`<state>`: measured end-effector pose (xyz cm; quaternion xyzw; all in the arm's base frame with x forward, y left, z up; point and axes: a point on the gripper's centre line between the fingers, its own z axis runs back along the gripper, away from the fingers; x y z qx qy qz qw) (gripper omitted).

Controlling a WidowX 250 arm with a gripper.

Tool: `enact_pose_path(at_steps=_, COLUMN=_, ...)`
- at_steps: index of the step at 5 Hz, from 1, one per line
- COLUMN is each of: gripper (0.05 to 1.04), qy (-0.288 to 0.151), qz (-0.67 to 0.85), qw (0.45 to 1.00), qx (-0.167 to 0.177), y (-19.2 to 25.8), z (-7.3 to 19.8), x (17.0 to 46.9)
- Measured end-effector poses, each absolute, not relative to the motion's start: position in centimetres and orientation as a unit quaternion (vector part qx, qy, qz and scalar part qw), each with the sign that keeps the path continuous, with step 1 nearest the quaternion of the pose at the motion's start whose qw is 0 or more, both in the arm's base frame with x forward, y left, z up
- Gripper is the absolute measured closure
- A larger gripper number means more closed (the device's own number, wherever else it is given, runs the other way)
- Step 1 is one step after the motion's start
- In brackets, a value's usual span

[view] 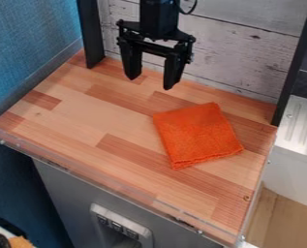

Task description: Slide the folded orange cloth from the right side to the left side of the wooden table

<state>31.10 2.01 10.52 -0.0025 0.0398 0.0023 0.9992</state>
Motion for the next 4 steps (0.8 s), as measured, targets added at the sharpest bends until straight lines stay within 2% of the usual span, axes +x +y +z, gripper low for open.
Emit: enact_pose_path(at_steps=4, gripper=0.084, qy=-0.006, qz=-0.093, qw=0.996, qx=0.001, y=-2.3, z=10.1, x=32.4)
